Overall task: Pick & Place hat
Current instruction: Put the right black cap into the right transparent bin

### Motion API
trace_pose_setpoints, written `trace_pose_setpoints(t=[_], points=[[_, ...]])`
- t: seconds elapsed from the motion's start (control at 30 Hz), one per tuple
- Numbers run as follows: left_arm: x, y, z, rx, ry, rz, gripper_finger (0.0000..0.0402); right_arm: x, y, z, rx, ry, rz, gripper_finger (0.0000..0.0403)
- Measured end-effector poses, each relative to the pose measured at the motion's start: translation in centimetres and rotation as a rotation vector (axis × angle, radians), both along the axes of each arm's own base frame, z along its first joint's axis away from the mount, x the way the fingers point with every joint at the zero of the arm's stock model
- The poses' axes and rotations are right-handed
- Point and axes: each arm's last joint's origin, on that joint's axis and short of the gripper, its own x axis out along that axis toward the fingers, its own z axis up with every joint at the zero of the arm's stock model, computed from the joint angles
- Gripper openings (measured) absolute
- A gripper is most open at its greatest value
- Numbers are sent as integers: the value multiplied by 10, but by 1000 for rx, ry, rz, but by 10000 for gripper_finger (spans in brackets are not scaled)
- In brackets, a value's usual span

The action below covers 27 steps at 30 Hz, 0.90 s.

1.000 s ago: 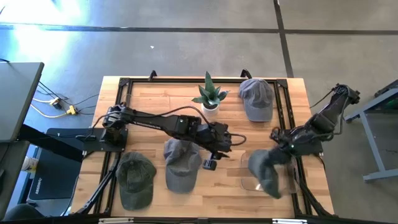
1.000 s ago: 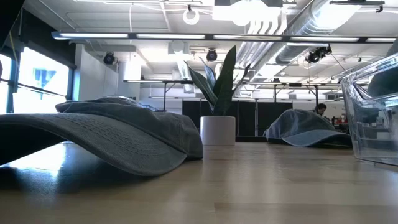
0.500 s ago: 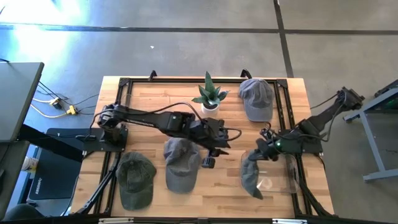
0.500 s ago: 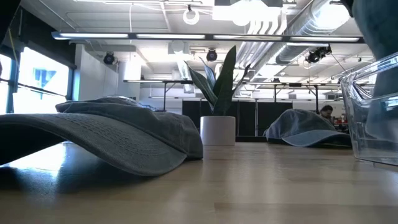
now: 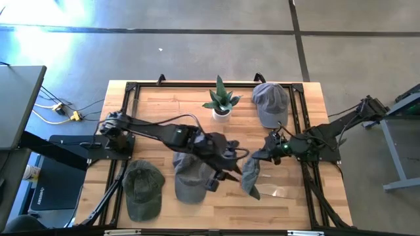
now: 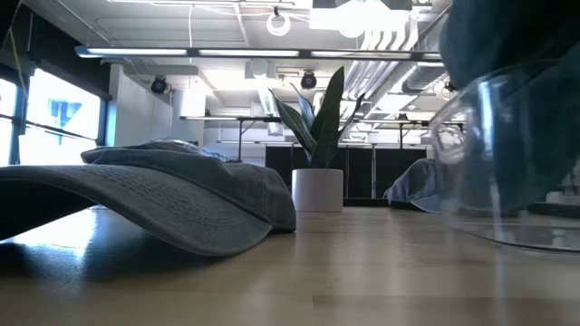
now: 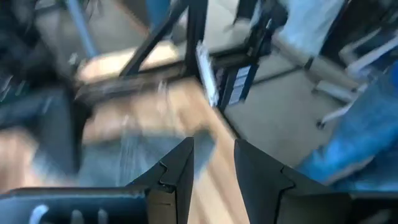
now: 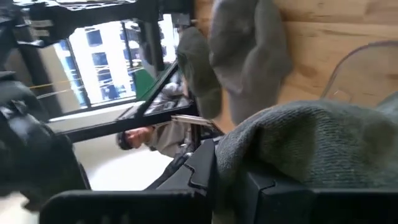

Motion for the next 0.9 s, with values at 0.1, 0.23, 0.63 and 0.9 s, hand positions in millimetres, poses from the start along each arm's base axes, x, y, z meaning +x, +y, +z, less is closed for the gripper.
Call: trace_pose_setpoints(t=[0.1,0.23,0.63,0.9], points=[[5,-2,-5,0,-30,-81,111,2,-1,-2,-14,-19,-20,32],[19,-7,-3,-7,-178,-170,111,5,-3,-5,-29,-6,-45,32],[47,-1,-47,94,-92,-4,111,10,-15,-6,-41,1,-131,32],[38,-9,-64,337,34,140,111,11,-18,-6,-57,0,-132,32]])
